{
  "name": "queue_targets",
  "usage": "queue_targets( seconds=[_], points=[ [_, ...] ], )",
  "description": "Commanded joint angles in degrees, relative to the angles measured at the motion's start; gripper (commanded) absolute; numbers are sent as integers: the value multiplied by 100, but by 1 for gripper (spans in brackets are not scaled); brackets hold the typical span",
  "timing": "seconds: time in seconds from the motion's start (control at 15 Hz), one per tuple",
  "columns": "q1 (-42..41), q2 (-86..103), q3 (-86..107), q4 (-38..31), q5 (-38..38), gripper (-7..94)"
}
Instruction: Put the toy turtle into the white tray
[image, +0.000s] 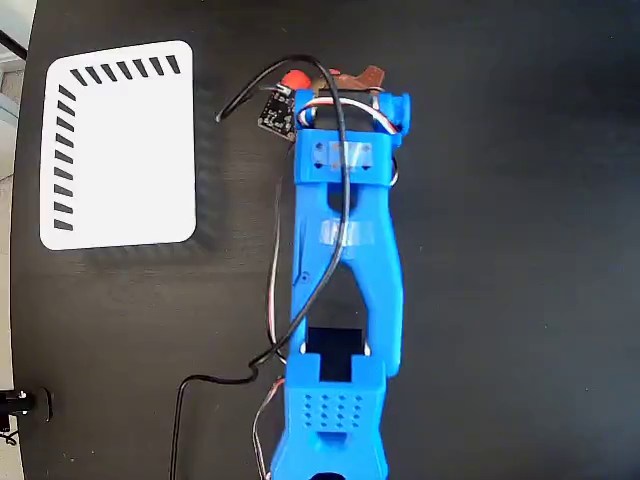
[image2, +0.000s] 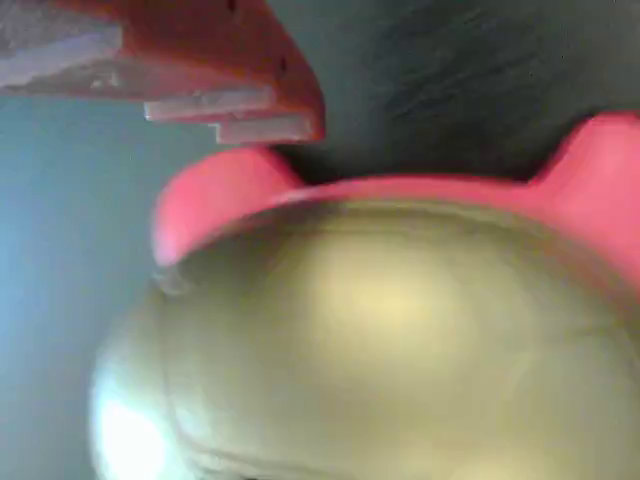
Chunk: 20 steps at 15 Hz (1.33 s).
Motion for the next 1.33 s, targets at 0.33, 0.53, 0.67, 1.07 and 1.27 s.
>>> queue_targets(
  seconds=[0.33, 0.53, 0.67, 1.07, 1.27],
  points=[
    [26, -132, -439, -352, 53, 59],
    [35, -202, -466, -422, 9, 31],
    [44, -167, -492, -396, 18, 15],
    [255, 1187, -202, 0, -105, -4],
    [167, 2417, -18, 343, -220, -4]
  ],
)
